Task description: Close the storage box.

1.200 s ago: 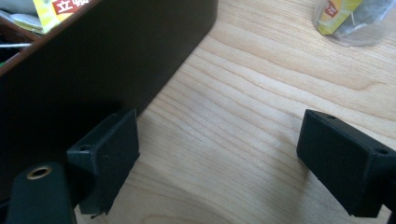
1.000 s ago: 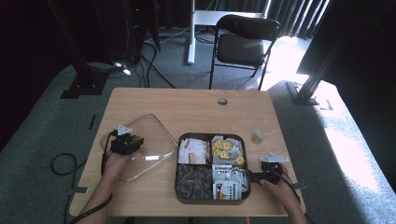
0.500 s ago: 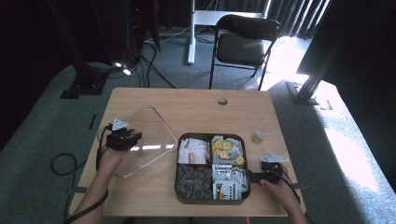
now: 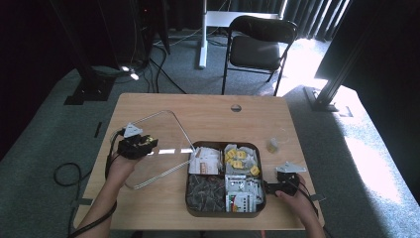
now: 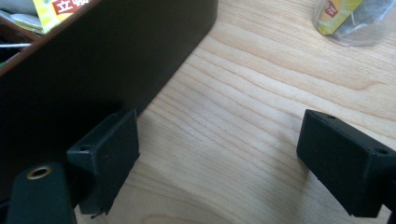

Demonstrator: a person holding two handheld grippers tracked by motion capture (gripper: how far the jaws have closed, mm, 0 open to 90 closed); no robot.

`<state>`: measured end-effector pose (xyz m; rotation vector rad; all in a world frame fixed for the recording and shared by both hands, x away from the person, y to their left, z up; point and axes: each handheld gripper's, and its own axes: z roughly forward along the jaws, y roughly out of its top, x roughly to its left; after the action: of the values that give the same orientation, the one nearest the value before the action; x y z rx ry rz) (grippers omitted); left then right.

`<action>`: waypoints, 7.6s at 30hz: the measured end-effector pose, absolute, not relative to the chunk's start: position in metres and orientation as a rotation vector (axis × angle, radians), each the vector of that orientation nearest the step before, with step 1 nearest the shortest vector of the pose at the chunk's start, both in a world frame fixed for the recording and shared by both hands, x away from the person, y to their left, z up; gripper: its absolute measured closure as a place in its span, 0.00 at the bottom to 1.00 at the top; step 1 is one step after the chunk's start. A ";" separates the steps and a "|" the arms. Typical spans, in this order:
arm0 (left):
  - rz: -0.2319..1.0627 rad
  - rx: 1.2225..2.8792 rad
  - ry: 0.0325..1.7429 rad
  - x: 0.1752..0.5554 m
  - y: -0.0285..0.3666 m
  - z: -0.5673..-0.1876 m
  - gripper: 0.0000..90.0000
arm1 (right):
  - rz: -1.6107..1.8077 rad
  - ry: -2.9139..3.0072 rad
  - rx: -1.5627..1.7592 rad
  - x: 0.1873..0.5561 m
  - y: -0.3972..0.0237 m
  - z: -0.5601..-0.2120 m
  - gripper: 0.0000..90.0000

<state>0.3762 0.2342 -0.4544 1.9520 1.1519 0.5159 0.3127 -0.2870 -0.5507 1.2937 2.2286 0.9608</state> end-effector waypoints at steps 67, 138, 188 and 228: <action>0.284 2.109 0.712 0.350 0.105 -0.429 0.65 | 0.962 2.228 1.293 0.313 -0.287 -0.551 0.14; 0.141 2.230 0.574 0.343 0.017 -0.467 0.65 | 0.967 2.231 1.290 0.312 -0.289 -0.551 0.14; 0.128 2.214 0.586 0.340 0.017 -0.476 0.57 | 0.966 2.231 1.290 0.312 -0.289 -0.551 0.14; 0.306 2.066 0.730 0.354 0.071 -0.464 0.02 | 0.964 2.229 1.290 0.311 -0.289 -0.551 0.14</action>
<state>0.3536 0.0712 -0.4639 2.0655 0.7297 0.3056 0.3113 -0.2889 -0.5509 1.2900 2.2293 0.9638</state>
